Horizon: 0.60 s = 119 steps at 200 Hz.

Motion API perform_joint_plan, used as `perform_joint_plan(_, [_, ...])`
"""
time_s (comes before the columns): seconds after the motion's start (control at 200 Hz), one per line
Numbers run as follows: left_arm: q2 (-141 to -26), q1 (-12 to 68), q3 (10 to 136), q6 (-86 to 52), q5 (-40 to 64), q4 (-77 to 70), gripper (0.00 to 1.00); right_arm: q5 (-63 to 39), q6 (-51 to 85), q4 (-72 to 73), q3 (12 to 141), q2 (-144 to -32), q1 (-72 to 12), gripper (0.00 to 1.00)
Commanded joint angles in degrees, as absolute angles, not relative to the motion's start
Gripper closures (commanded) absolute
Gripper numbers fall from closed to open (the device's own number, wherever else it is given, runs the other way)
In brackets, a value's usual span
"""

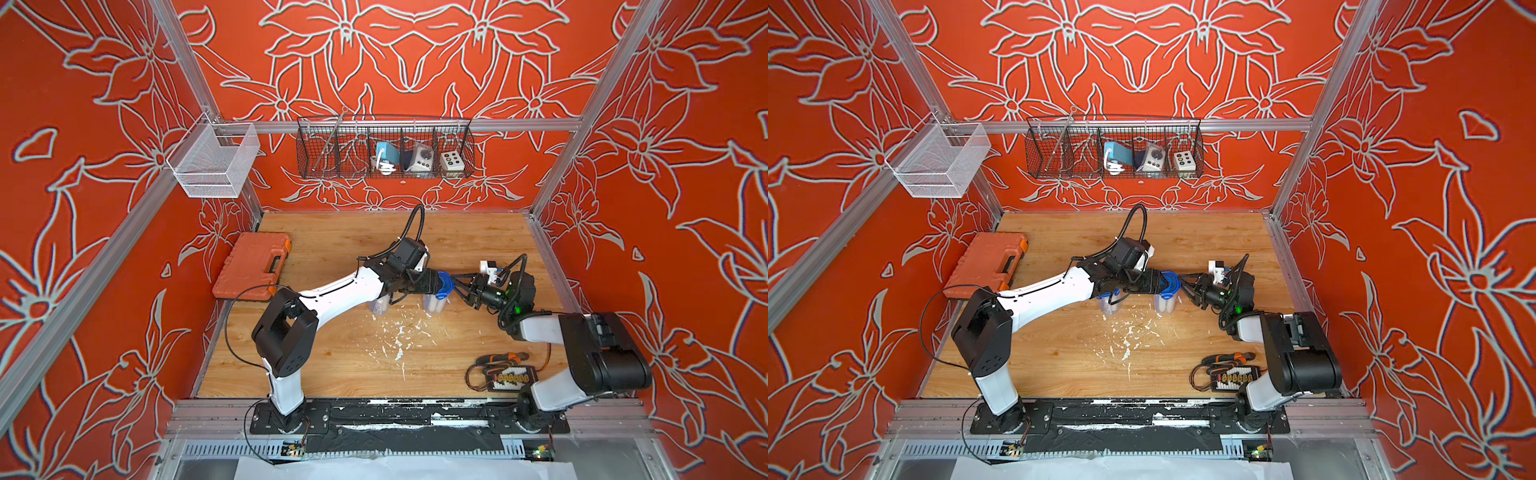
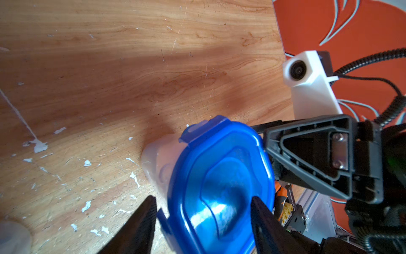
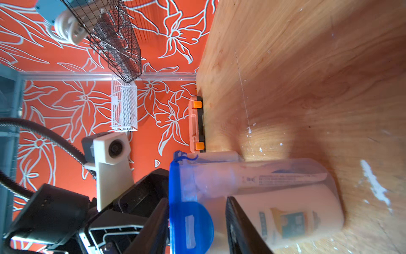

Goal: Take out toiletry kits
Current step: Unfasten the latch on the container.

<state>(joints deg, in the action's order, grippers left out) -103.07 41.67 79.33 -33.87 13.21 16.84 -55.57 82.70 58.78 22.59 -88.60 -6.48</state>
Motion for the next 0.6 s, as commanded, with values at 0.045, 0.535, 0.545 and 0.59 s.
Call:
perform_joint_plan(0.045, [-104.5, 41.7, 77.4, -33.9, 11.5, 20.6, 0.38, -55.8, 88.4, 68.2, 20.3, -91.1, -7.4, 0.56])
perform_joint_plan(0.535, [-105.5, 41.8, 75.3, -34.7, 9.6, 21.4, 0.42, -55.4, 90.3, 69.2, 19.9, -90.4, -7.5, 0.71])
perform_joint_plan(0.545, [-105.5, 41.8, 75.3, -34.8, 9.6, 21.4, 0.42, -55.4, 90.2, 68.9, 19.9, -90.3, -7.4, 0.71])
perform_joint_plan(0.59, [-105.6, 42.0, 75.1, -34.8, 9.4, 21.4, 0.42, -55.3, 89.6, 67.8, 19.9, -89.7, -7.4, 0.72])
